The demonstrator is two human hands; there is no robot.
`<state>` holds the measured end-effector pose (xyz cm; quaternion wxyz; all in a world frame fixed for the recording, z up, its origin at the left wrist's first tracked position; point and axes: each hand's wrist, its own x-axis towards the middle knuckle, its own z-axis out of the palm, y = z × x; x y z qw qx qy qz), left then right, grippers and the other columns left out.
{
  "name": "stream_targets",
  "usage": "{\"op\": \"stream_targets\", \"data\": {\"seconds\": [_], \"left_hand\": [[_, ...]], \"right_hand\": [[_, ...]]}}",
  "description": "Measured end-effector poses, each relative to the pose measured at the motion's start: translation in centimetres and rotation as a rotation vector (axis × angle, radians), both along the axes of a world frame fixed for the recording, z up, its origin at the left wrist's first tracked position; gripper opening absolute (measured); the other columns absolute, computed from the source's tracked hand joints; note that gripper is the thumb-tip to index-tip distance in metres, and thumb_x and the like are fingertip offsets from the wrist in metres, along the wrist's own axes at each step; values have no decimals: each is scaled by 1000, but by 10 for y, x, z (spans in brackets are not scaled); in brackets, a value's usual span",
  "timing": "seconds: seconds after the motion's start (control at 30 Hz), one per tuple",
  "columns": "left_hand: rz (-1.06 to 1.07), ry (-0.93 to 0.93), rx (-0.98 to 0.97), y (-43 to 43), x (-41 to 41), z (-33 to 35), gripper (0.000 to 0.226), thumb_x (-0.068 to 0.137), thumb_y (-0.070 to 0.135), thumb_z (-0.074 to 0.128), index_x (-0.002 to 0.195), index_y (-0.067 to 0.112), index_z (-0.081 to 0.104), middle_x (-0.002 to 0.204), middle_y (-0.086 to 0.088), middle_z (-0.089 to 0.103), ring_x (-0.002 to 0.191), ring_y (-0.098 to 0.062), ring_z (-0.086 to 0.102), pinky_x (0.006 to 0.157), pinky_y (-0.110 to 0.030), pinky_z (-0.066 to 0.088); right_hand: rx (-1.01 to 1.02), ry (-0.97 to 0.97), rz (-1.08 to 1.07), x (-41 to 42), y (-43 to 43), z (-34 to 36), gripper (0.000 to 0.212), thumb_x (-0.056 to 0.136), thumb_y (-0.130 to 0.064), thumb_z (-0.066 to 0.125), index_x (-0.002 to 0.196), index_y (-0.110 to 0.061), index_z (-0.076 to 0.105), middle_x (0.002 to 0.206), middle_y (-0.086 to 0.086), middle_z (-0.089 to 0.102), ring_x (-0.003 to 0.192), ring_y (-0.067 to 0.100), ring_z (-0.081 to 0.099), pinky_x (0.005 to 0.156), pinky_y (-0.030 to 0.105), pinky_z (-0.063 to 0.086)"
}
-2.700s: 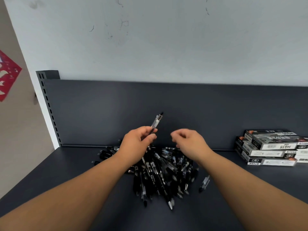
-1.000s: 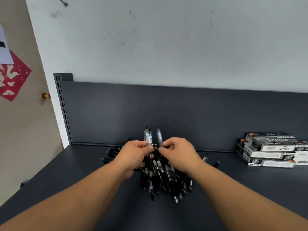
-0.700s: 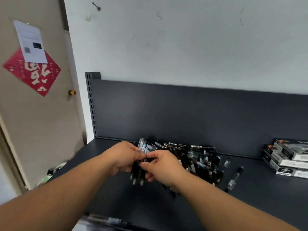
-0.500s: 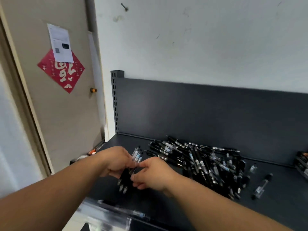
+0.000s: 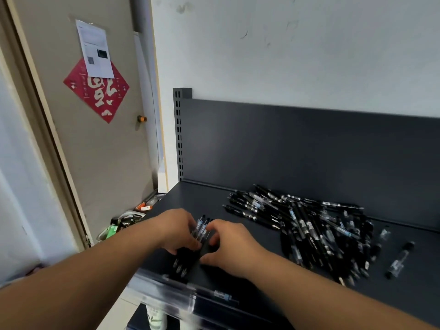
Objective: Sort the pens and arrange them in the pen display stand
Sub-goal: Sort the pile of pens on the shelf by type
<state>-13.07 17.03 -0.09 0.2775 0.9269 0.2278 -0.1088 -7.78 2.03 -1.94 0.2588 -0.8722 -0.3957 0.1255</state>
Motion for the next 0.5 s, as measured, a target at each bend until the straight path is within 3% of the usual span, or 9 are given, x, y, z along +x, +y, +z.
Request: {"op": "stream_targets", "data": {"seconds": [0.1,0.23,0.4,0.5], "left_hand": [[-27,-50,-39,-3,4,-2,43,77,25,79,116,18,62,87,2,59,74,-13,62,66,-27,60],[-15,-78,-77,-7,11,-4,48,77,26,79,120,18,59,94,-1,62,75,-12,63,64,-24,59],[-99,-123,323,-15,26,5,55,80,51,69,126,23,57,117,4,64,104,-15,61,90,-29,50],[-142,-213,360,-33,43,10,54,80,53,66,127,27,56,119,7,62,110,-14,58,94,-29,47]], "right_hand": [[37,-36,-15,5,-1,-4,56,76,-27,78,126,-24,53,111,-3,65,105,14,58,88,27,49],[57,-46,-45,14,-9,-4,49,76,-25,77,121,-25,56,108,-7,65,101,11,58,87,25,49],[-1,-154,-100,29,-30,2,40,79,-35,74,116,-31,59,107,-12,64,103,10,56,89,29,49],[-6,-207,-182,38,-52,11,39,80,-41,71,116,-34,60,109,-14,63,105,9,55,90,30,49]]}}
